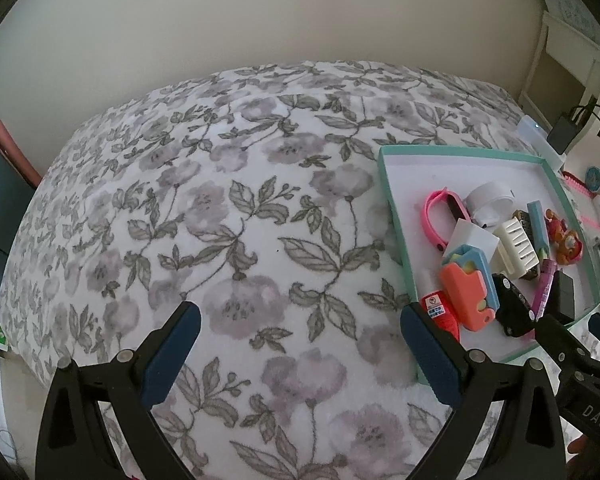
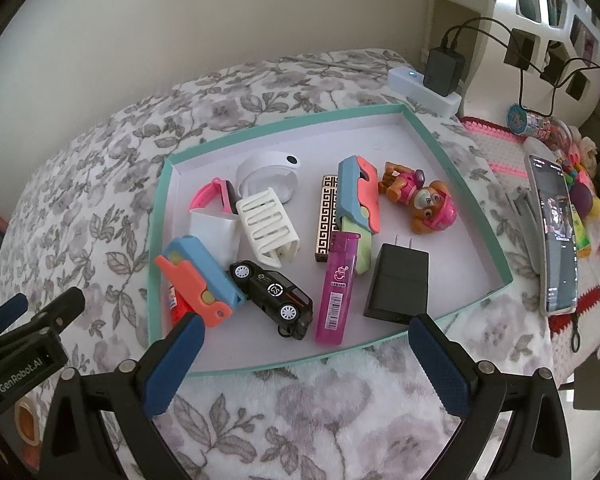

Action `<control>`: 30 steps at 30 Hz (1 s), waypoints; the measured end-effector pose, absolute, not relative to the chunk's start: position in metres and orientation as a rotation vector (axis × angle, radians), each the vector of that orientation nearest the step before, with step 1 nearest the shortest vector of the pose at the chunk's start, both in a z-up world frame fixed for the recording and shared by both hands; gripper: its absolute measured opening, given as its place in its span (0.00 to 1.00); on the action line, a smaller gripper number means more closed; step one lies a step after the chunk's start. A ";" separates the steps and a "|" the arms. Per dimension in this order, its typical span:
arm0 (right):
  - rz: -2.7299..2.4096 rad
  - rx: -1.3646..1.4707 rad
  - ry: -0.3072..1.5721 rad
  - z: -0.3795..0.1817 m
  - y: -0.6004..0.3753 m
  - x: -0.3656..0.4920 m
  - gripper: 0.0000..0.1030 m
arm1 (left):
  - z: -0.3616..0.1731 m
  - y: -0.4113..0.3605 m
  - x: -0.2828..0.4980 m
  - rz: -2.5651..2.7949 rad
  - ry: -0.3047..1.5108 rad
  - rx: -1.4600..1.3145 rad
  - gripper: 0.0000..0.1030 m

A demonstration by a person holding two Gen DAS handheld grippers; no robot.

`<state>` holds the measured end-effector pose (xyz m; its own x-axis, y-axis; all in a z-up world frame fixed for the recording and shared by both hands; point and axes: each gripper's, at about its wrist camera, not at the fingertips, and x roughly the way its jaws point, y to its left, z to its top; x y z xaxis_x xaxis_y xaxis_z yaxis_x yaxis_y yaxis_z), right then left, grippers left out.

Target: Organize rigid objects

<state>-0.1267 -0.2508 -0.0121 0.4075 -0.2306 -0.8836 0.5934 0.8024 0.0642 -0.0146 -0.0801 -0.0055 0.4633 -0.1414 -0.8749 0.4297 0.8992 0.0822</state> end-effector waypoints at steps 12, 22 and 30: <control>-0.541 0.398 1.014 -0.008 -0.248 -0.131 1.00 | -0.004 -0.078 -0.015 -0.357 1.041 0.301 0.97; -0.543 0.400 1.011 -0.007 -0.247 -0.133 1.00 | -0.003 -0.077 -0.015 -0.343 1.046 0.290 0.97; -0.540 0.400 1.013 -0.007 -0.248 -0.132 1.00 | -0.002 -0.078 -0.015 -0.330 1.043 0.283 0.97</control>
